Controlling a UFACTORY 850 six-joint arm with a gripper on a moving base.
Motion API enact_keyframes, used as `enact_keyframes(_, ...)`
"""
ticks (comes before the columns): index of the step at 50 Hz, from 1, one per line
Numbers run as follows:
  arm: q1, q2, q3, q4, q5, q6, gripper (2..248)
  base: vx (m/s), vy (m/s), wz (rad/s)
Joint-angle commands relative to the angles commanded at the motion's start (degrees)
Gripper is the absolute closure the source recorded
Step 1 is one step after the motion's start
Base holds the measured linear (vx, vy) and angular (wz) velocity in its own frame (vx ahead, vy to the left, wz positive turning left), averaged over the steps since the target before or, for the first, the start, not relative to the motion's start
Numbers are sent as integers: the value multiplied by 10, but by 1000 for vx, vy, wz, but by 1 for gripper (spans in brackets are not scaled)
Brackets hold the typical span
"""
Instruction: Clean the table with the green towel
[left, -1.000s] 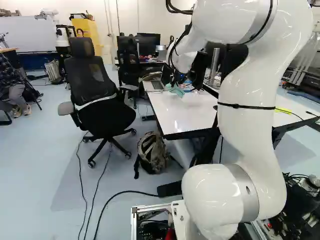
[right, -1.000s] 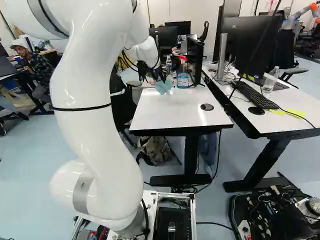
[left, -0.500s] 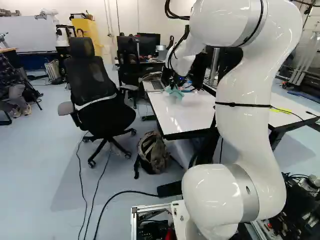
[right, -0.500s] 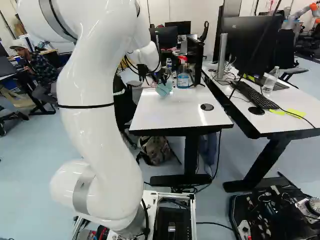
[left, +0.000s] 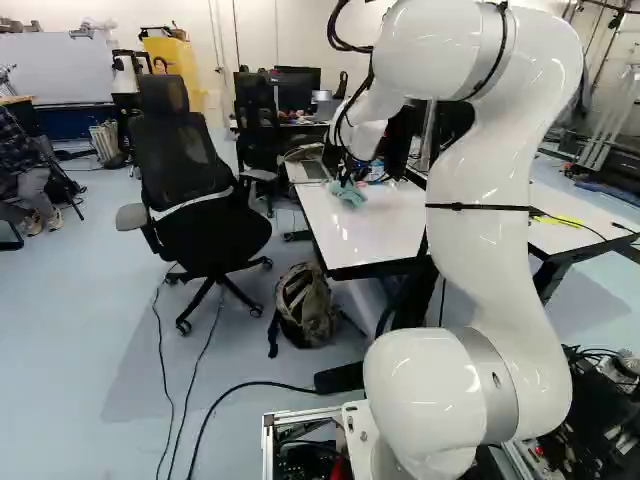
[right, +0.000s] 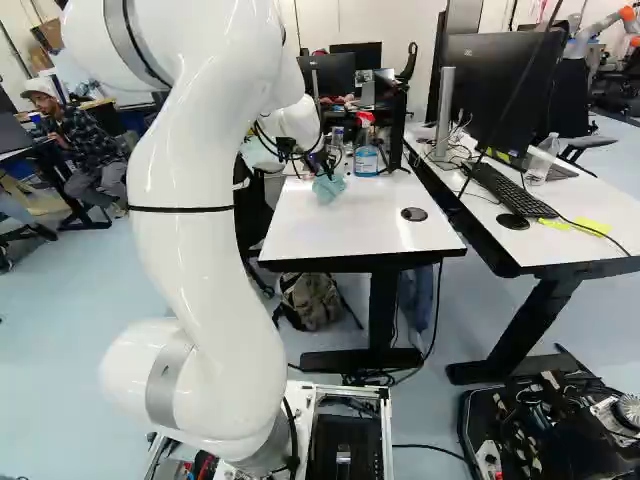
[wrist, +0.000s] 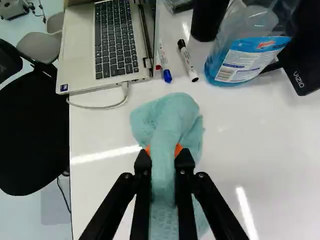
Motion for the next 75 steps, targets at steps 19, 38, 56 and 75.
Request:
enact_keyframes(19,0,0,0,0,-2,0,197,0,0,0)
enact_keyframes(38,0,-7,-1,0,-11,0,197,0,0,0)
enact_keyframes(56,0,-19,-4,0,-11,0,197,0,0,0)
enact_keyframes(75,0,-19,-4,0,-24,0,197,0,0,0)
